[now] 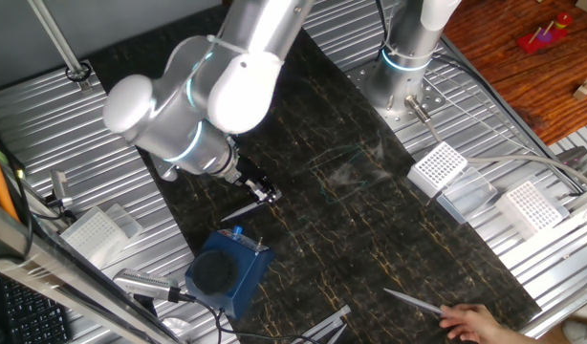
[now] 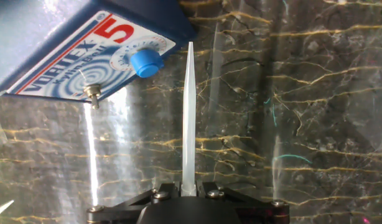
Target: Insert a large pipette tip into the holder for large pipette tips
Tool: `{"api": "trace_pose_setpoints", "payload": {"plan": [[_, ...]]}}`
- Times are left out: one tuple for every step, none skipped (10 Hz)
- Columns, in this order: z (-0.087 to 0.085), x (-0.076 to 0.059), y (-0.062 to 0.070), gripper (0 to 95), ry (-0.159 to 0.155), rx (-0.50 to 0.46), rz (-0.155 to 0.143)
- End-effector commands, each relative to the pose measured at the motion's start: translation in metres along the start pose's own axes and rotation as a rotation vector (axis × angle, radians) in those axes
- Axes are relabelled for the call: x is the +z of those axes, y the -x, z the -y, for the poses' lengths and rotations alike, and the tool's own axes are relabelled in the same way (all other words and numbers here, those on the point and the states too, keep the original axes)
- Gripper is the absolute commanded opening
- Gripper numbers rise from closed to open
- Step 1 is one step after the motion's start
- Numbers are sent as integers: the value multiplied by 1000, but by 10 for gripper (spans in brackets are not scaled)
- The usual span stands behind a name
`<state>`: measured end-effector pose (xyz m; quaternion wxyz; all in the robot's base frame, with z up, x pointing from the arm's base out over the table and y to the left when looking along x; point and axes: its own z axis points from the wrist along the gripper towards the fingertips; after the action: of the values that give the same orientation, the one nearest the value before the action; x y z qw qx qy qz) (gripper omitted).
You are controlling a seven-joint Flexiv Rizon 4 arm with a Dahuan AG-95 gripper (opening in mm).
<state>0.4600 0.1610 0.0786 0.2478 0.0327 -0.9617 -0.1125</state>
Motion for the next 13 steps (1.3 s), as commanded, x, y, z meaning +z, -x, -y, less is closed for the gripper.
{"api": "trace_pose_setpoints", "payload": {"plan": [[1, 0, -3, 0, -1, 9, -3], [1, 0, -3, 0, 0, 13, -16], [1, 0, -3, 0, 1, 15, -45], [1, 0, -3, 0, 3, 19, -54], [1, 0, -3, 0, 3, 19, -54], [0, 0, -4, 0, 4, 18, -55], [-2, -2, -4, 0, 9, 23, -54], [-6, -5, -4, 0, 7, 31, -53], [-13, -11, -4, 0, 6, 42, -60], [-18, -14, -3, 0, 5, 46, -69], [-21, -16, -2, 0, 6, 49, -75], [-22, -17, -3, 0, 7, 47, -81], [-22, -17, -3, 0, 9, 41, -92]]}}
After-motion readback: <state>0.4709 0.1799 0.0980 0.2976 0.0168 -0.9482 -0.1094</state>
